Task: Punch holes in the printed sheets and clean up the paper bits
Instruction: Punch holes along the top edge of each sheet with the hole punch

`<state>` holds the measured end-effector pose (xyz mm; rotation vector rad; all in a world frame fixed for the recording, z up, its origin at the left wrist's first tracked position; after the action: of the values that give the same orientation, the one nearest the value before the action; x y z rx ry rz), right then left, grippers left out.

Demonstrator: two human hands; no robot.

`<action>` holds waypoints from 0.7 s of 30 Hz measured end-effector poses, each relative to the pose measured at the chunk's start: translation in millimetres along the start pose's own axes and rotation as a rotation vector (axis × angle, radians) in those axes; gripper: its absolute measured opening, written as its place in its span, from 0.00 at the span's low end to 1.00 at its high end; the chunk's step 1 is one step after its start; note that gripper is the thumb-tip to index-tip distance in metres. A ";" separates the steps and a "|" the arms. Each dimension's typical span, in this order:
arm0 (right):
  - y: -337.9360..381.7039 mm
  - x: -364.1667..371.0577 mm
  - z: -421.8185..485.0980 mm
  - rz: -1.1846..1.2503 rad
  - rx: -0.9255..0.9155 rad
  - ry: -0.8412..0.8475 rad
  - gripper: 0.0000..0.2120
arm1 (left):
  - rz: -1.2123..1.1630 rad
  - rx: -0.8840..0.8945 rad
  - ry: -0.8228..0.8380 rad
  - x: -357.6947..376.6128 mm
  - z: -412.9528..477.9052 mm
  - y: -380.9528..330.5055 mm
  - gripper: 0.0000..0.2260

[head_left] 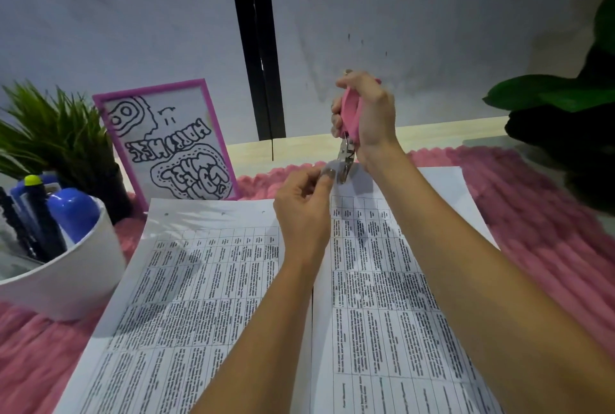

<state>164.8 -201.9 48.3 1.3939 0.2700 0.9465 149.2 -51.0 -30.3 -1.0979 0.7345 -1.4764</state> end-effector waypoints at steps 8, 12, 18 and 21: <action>-5.6 -8.5 -0.4 0.113 0.047 -0.121 0.11 | -0.011 -0.008 0.021 1.8 0.5 6.6 0.04; -10.9 -11.9 1.8 0.115 0.072 -0.124 0.13 | -0.017 -0.024 0.043 3.5 -0.5 10.1 0.02; -15.9 -15.4 2.7 0.091 0.096 -0.135 0.11 | -0.002 -0.042 0.056 4.2 -1.4 12.2 0.02; -19.0 -19.1 3.8 0.106 0.115 -0.167 0.12 | 0.035 -0.034 0.066 5.2 -0.9 13.1 0.05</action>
<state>163.2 -215.9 25.0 1.5966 0.1273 0.9066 153.7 -58.9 -41.1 -1.0609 0.8243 -1.4806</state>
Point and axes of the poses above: each hand's wrist, its own z-axis towards the middle knuckle, its own x-axis out of the palm, y = z × x, the point moved 8 cm from there along z, towards the middle knuckle, and after that the axes turned 12 degrees about -y, right-handed, at the moved point
